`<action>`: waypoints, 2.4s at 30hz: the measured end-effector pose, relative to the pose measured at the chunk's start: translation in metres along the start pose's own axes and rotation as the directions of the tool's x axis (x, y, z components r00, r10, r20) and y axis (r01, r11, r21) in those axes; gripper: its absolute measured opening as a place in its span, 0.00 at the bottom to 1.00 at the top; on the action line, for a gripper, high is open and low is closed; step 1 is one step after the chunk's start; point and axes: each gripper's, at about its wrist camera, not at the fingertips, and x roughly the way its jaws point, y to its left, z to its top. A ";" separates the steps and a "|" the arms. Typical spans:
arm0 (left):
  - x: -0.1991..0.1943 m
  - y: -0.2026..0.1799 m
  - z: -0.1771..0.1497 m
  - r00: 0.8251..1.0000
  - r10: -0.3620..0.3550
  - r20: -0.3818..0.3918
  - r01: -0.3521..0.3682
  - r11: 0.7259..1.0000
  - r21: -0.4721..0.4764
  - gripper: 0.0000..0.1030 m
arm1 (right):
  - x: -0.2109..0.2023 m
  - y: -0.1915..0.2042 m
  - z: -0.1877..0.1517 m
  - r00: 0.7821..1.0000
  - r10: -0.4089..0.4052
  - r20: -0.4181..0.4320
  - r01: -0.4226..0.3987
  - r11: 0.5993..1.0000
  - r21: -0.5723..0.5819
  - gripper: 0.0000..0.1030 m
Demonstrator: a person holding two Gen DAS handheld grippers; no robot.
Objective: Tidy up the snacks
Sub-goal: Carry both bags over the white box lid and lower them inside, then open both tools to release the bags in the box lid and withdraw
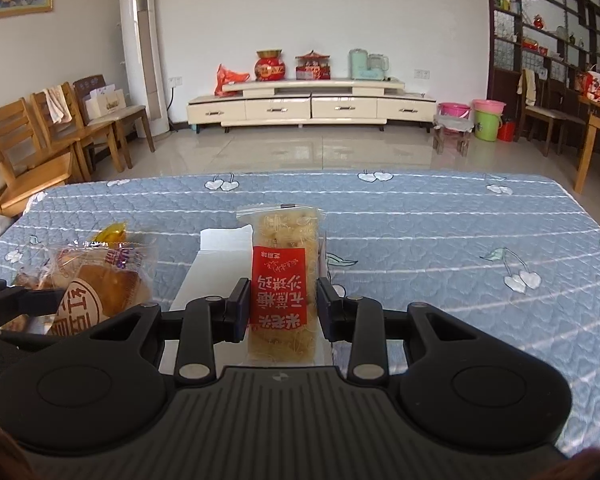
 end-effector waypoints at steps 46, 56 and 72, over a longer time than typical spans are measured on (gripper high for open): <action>-0.025 0.023 -0.015 0.995 0.048 -0.082 -0.056 0.993 -0.106 0.99 | -0.035 0.041 -0.019 0.997 -0.071 0.018 0.071 0.997 -0.009 1.00; -0.059 0.045 -0.032 0.990 0.113 -0.087 -0.118 0.992 -0.047 0.99 | -0.058 0.077 -0.044 0.999 -0.030 -0.011 0.029 0.999 -0.031 1.00; -0.085 0.076 -0.048 0.984 0.160 -0.083 -0.165 0.984 -0.067 0.99 | -0.064 0.106 -0.048 0.999 0.029 -0.022 -0.031 0.998 -0.057 1.00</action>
